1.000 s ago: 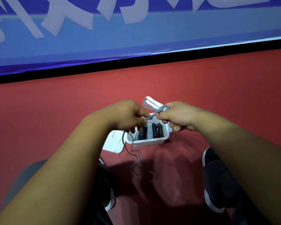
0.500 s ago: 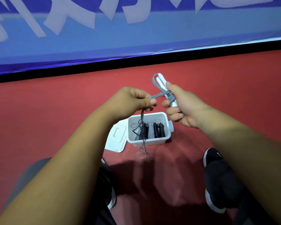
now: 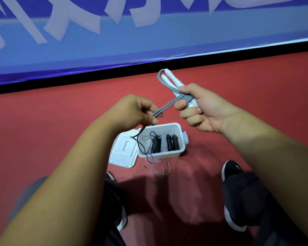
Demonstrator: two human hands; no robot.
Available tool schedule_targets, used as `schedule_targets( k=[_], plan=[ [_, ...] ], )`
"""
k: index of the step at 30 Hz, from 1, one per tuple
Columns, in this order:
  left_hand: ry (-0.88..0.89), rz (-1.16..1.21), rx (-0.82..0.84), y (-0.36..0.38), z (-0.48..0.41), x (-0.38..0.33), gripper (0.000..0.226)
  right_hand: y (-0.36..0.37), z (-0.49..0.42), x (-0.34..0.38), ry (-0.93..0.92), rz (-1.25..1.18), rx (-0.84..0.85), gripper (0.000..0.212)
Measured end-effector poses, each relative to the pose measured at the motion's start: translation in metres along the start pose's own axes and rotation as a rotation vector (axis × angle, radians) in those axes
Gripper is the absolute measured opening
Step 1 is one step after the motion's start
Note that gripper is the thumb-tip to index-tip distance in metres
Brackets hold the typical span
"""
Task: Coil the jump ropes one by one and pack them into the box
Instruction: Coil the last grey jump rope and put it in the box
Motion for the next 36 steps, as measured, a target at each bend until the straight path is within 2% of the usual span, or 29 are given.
schedule_targets(
  k=[7, 9, 11, 13, 16, 18, 19, 22, 25, 31, 34, 36],
  plan=[
    [0.002, -0.102, -0.039, 0.014, -0.005, 0.007, 0.005, 0.01, 0.008, -0.013, 0.102, 0.122, 0.186, 0.022],
    [-0.008, -0.019, -0.086, 0.016, -0.004, 0.003, 0.009, 0.009, 0.01, -0.02, 0.171, 0.158, 0.31, 0.028],
    [-0.014, 0.07, -0.11, 0.015, 0.0, 0.0, 0.022, 0.007, 0.01, -0.024, 0.245, 0.171, 0.444, 0.046],
    [0.038, 0.163, -0.07, 0.013, 0.004, -0.001, 0.021, 0.005, 0.011, -0.026, 0.314, 0.211, 0.53, 0.057],
    [0.099, 0.383, 0.011, 0.008, 0.008, -0.006, 0.02, 0.008, 0.013, -0.031, 0.414, 0.282, 0.607, 0.059],
    [0.053, 0.489, 0.032, 0.008, 0.007, -0.006, 0.017, 0.009, 0.014, -0.035, 0.443, 0.354, 0.615, 0.044],
    [0.052, 0.499, 0.029, 0.009, 0.006, -0.007, 0.016, 0.01, 0.014, -0.037, 0.441, 0.417, 0.602, 0.028],
    [0.115, 0.444, 0.0, 0.01, 0.004, -0.009, 0.022, 0.011, 0.013, -0.044, 0.425, 0.556, 0.447, 0.025],
    [0.136, 0.354, -0.041, 0.01, 0.003, -0.009, 0.023, 0.008, 0.007, -0.048, 0.35, 0.591, 0.247, 0.01],
    [0.151, 0.155, -0.278, 0.006, 0.0, -0.012, 0.021, 0.003, -0.013, -0.045, 0.159, 0.439, 0.006, 0.022],
    [0.282, -0.124, -0.283, 0.004, -0.001, -0.012, 0.021, -0.002, -0.022, -0.048, 0.096, 0.432, -0.078, 0.025],
    [0.323, -0.302, -0.229, 0.005, -0.002, -0.008, 0.027, -0.004, -0.022, -0.049, 0.085, 0.458, -0.113, 0.027]
  ],
)
Point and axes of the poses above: each hand's wrist, its own z-axis away from the middle knuckle, its own y-axis out of the palm, x = y × z, the point moved 2 cm from there along -z, towards the middle knuckle, and after that the axes turned 8 degrees about -x, right-handed, at the moved point
